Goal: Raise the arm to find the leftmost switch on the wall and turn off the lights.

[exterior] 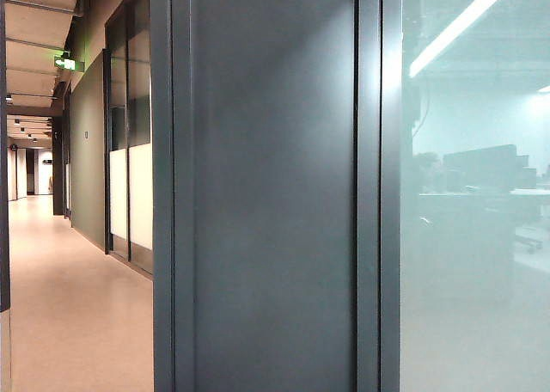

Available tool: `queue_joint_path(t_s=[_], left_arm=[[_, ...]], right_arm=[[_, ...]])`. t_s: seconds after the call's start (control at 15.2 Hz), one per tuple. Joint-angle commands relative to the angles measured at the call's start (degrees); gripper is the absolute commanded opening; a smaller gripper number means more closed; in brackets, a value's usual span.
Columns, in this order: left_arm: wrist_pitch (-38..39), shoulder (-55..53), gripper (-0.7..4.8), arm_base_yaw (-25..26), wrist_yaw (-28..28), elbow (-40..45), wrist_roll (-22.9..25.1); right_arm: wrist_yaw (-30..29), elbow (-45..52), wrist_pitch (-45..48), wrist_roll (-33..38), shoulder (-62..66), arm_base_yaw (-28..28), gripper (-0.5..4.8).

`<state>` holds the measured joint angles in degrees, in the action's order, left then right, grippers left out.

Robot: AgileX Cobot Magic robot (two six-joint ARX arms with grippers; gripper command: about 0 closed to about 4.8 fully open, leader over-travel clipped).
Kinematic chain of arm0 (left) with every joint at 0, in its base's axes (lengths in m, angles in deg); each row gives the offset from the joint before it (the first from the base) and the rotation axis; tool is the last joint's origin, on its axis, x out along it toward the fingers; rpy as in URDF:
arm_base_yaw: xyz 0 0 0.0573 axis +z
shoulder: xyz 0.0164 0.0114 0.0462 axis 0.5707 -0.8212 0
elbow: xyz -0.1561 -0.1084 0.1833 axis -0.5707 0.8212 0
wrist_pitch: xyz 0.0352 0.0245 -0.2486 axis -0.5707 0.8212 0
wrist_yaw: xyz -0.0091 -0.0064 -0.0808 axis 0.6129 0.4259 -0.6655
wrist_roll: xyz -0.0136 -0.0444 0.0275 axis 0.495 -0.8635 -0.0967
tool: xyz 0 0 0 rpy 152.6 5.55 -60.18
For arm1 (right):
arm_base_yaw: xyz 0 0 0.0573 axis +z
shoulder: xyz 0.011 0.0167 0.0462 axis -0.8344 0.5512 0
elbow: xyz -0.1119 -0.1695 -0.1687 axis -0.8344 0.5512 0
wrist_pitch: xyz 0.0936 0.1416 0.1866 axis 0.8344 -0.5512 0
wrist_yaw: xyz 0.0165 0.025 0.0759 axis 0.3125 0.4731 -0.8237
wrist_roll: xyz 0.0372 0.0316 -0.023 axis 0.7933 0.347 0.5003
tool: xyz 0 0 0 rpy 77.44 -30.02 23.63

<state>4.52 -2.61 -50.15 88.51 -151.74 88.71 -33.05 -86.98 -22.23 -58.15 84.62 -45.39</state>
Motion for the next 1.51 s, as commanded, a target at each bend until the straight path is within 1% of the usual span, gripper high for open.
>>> queue_joint_path(t_s=[0.07, 0.2, 0.26, 0.33, 0.39, 0.46, 0.52, 0.59, 0.66, 0.79, 0.98, 1.12, 1.31, 1.51], left_arm=[[-7.0, 11.8, -0.05, 0.1, 6.2, 22.4, -1.5], [-17.4, 23.2, -0.05, 0.1, 5.4, 41.6, -4.6], [-23.0, 29.0, -0.05, 0.1, 5.2, 50.7, -7.1], [-27.0, 35.0, -0.05, 0.1, 6.1, 59.5, -11.0], [-27.7, 39.7, -0.05, 0.1, 7.8, 65.4, -13.4], [-26.7, 43.7, -0.05, 0.1, 7.9, 69.6, -13.8], [-24.6, 46.4, -0.05, 0.0, 7.4, 72.0, -13.9], [-21.4, 46.3, -0.05, 0.1, 6.6, 72.0, -14.0], [-20.0, 46.2, -0.05, 0.1, 6.7, 72.1, -14.0], [-19.3, 46.3, -0.05, 0.1, 6.3, 72.2, -14.0], [-17.9, 46.3, -0.05, 0.1, 1.6, 72.2, -13.9], [-15.7, 46.3, -0.05, 0.1, 1.3, 72.3, -13.9], [-15.7, 46.3, -0.05, 0.1, 1.3, 72.3, -14.4], [-14.4, 46.3, -0.05, 0.1, 1.3, 72.2, -14.4]], right_arm=[[3.7, 12.0, 9.8, -1.6, -5.3, 0.1, -0.01], [5.1, 22.2, 14.6, -1.6, -8.5, 0.1, -0.01], [5.1, 27.5, 17.4, -1.4, -10.2, 0.1, -0.01], [5.4, 33.6, 21.0, -1.2, -12.3, 0.1, -0.01], [6.4, 38.7, 23.4, -0.7, -14.3, 0.1, -0.01], [7.8, 43.0, 24.3, 1.2, -16.5, 0.1, -0.01], [8.1, 46.9, 24.9, 2.1, -19.3, 0.1, -0.01], [8.1, 49.8, 25.2, 2.1, -21.1, 0.0, -0.01], [8.0, 52.0, 24.3, 2.1, -23.5, 0.0, -0.01], [7.7, 55.9, 23.5, 4.2, -26.9, 0.0, -0.01], [7.9, 61.1, 23.3, 6.0, -32.4, 0.0, -0.01], [7.9, 66.1, 23.1, 6.3, -37.9, 0.0, -0.01], [8.1, 71.0, 23.1, 6.6, -44.7, 0.0, -0.01], [8.0, 72.0, 19.6, 6.6, -44.8, -0.1, -0.01]])
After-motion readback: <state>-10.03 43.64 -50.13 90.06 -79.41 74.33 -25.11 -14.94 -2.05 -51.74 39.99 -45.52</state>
